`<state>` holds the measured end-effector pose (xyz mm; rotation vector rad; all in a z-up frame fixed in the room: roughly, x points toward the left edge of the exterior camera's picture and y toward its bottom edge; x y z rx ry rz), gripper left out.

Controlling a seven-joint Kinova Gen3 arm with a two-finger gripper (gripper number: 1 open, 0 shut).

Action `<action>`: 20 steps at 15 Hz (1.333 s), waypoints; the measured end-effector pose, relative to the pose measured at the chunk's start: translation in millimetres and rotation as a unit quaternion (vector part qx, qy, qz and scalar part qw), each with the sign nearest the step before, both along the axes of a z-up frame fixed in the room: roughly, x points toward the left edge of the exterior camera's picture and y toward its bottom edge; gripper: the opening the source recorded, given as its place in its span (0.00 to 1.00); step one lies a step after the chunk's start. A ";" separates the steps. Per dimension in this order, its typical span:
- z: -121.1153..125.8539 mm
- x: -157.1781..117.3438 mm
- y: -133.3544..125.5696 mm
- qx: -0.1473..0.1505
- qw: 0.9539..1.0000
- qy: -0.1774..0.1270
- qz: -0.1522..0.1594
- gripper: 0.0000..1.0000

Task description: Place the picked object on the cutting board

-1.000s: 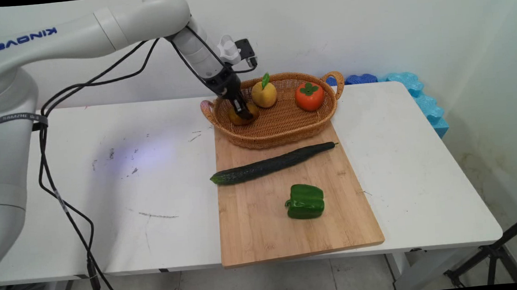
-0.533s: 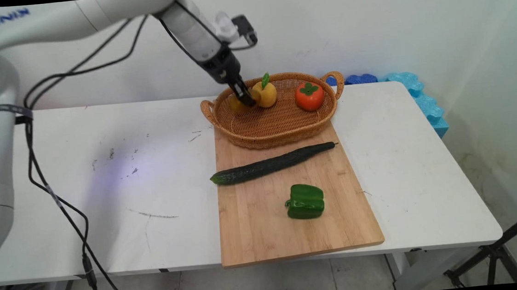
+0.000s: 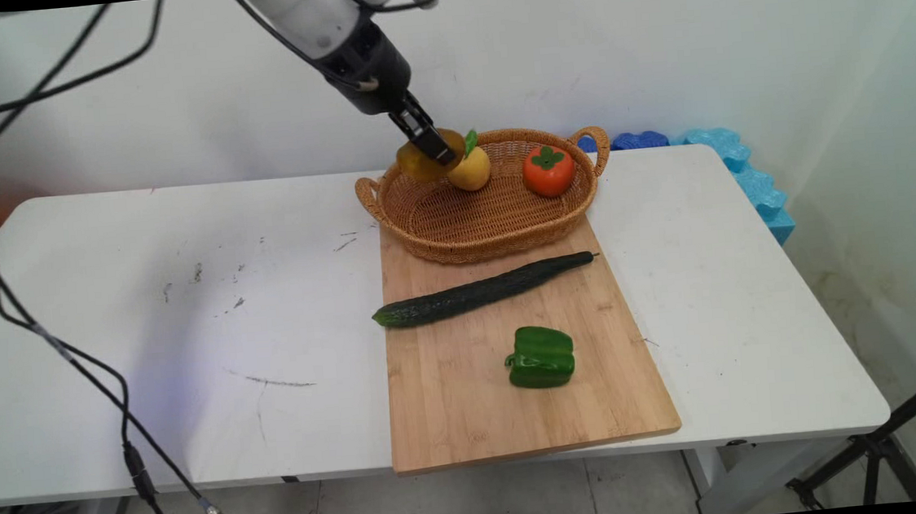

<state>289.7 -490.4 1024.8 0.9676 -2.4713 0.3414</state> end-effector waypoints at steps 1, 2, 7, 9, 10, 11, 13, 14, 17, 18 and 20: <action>5.8 -0.8 12.2 0.003 1.000 0.004 -0.001 0.00; 8.5 -0.9 20.2 0.005 1.000 0.007 -0.002 0.00; 4.8 -0.7 75.7 0.021 1.000 0.015 -0.011 0.00; -5.5 0.9 93.2 0.026 0.999 0.012 -0.017 0.00; -14.1 2.3 100.9 0.029 0.999 0.009 -0.022 0.00; -21.2 3.6 106.8 0.032 0.999 0.007 -0.025 0.00; -34.8 5.0 117.2 0.040 0.999 0.006 -0.029 0.00; -40.7 4.9 121.3 0.043 0.999 0.006 -0.032 0.00; -64.3 3.1 136.2 0.058 0.997 0.009 -0.040 0.00; -70.2 2.4 139.6 0.061 0.997 0.009 -0.043 0.00; -85.2 0.0 146.5 0.067 0.996 0.010 -0.050 0.00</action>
